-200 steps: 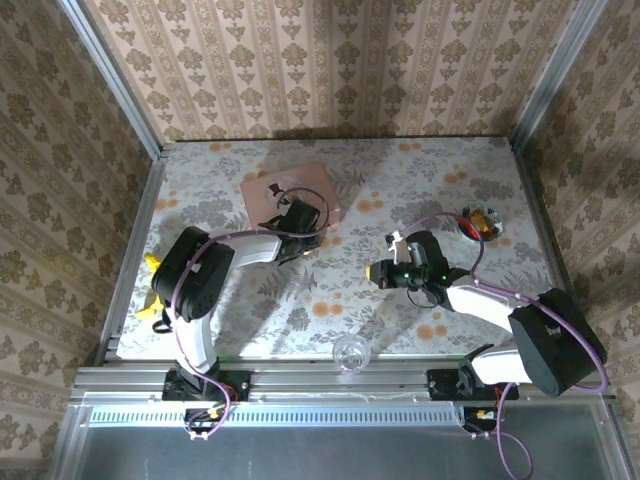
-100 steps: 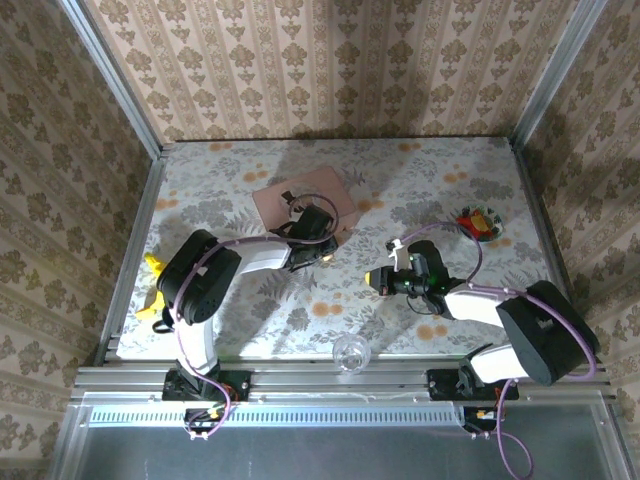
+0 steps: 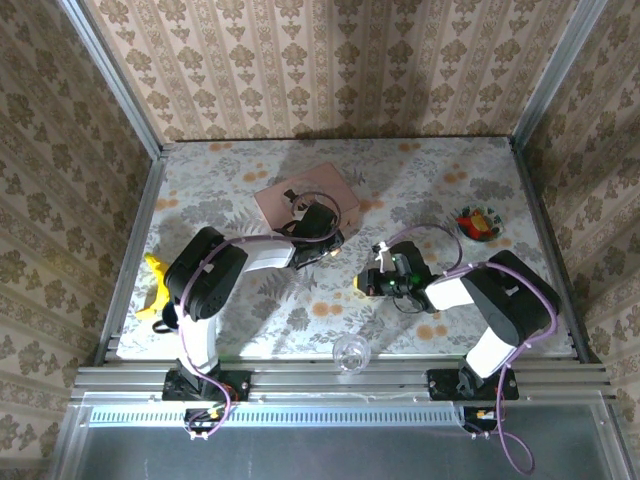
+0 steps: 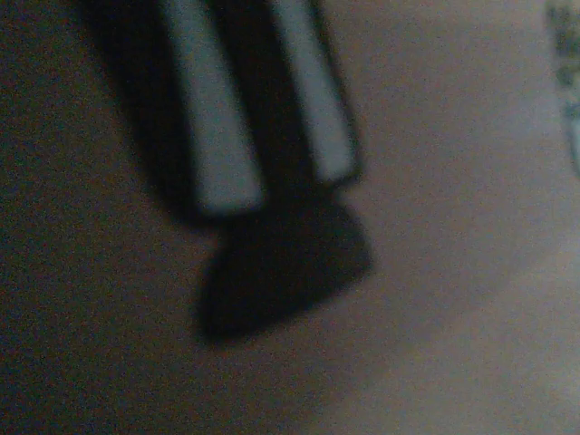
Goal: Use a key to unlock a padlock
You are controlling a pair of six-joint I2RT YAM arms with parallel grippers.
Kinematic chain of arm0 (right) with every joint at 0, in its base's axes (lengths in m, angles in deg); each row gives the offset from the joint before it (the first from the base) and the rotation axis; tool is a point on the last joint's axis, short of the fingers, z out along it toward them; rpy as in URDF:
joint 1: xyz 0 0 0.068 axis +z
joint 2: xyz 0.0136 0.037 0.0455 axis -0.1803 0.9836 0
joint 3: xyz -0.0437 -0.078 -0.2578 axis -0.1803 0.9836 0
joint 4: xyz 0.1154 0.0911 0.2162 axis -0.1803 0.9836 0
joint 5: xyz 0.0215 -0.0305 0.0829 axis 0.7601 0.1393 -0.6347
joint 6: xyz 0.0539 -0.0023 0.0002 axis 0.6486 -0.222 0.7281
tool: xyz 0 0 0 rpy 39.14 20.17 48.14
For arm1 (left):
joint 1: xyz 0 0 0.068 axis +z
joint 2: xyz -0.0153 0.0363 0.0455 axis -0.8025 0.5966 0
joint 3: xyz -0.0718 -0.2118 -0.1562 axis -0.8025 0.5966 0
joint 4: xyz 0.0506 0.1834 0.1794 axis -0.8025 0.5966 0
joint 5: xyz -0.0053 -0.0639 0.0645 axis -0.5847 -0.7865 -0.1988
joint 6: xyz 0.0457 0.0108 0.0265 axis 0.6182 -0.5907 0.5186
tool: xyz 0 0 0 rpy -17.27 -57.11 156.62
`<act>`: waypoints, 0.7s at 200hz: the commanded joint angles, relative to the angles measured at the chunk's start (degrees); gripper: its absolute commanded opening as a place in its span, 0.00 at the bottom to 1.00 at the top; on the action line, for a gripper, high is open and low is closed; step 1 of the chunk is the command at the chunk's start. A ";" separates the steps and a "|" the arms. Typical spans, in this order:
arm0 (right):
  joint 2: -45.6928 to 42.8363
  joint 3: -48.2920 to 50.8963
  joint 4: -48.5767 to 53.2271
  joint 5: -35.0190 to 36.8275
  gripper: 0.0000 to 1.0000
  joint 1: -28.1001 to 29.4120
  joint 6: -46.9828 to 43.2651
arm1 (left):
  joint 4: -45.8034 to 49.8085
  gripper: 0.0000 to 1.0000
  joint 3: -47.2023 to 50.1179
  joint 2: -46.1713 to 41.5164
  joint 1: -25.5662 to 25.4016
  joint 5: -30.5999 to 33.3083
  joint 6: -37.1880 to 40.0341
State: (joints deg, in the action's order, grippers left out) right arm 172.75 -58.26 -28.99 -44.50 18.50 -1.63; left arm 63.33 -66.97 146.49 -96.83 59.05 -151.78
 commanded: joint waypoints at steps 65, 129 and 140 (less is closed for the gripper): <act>6.31 -6.13 -2.66 1.15 0.00 1.53 4.46 | -5.25 0.00 -1.55 0.09 -0.30 -4.12 -3.66; 8.43 -8.64 -1.53 2.23 0.00 1.53 6.25 | -5.90 0.00 -1.25 0.35 -0.28 -4.45 -4.07; 8.94 -8.98 -1.96 2.10 0.00 1.53 6.74 | -5.97 0.00 -1.13 0.31 -0.26 -4.48 -4.13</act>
State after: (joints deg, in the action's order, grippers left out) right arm 180.03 -65.65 -31.29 -43.60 19.68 3.59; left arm 62.74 -66.97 146.51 -96.79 58.43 -152.86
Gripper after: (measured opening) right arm 0.042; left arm 0.286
